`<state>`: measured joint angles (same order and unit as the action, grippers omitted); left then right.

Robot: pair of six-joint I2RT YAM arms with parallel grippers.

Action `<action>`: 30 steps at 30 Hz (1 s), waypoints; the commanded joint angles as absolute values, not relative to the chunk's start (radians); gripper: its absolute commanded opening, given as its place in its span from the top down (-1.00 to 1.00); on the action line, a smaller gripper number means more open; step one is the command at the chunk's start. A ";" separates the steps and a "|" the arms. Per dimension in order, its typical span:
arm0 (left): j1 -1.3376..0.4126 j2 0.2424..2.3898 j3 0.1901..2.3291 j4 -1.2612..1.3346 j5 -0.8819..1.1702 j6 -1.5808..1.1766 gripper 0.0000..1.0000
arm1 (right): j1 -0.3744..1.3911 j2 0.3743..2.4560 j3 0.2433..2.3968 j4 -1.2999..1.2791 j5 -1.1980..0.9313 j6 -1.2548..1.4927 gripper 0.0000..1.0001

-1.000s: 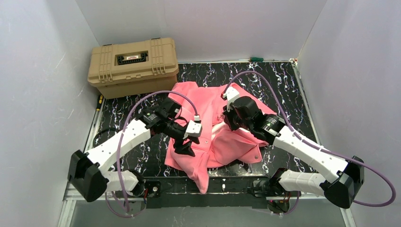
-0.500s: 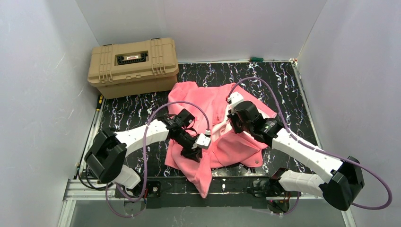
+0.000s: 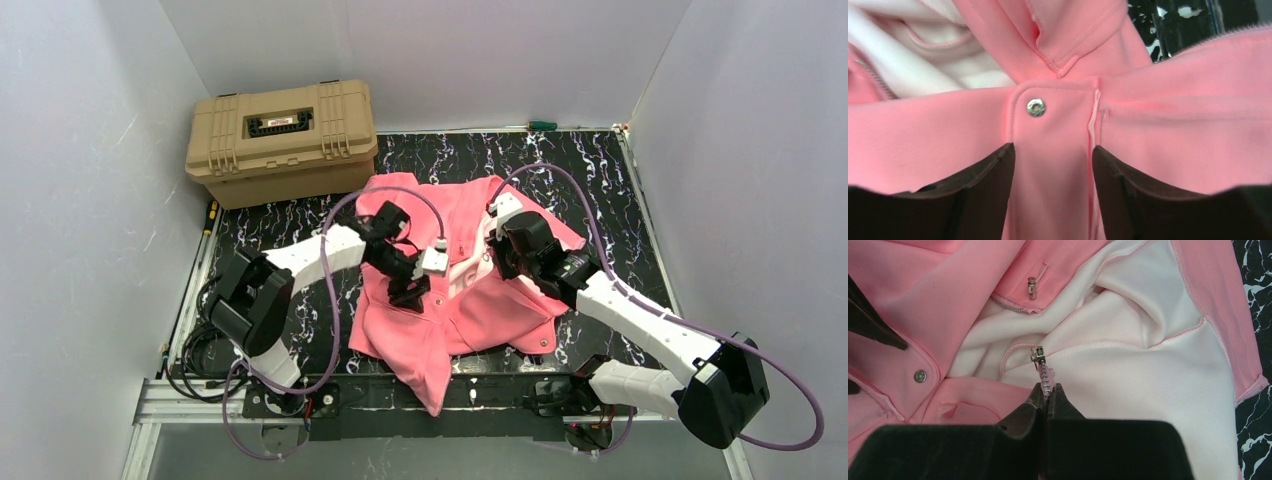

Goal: Zip up the jacket

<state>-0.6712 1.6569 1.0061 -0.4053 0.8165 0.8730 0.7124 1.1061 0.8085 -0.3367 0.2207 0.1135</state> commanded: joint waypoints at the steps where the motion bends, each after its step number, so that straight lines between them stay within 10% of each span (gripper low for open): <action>1: -0.599 1.602 1.178 -1.030 0.976 1.462 -0.42 | 0.700 1.076 0.799 -0.304 0.207 0.088 0.97; 4: -0.597 1.532 1.181 -1.273 0.983 1.740 -0.89 | 0.689 1.077 0.795 -0.294 0.179 0.093 0.97; 9: -0.662 1.375 1.090 -1.418 1.070 2.008 -0.97 | 0.684 1.104 0.825 -0.303 0.123 0.081 0.97; 16: -0.861 1.127 0.751 -0.626 1.114 1.427 -0.97 | 0.678 1.142 0.858 -0.313 0.090 0.067 0.97; 30: -0.949 1.198 0.667 -0.108 1.001 0.796 -0.97 | 0.676 1.143 0.869 -0.307 0.053 0.078 0.97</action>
<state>-0.9344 1.2785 0.7284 -0.2649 1.0077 0.9741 0.6800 1.1648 0.8307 -0.3344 0.0711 0.0753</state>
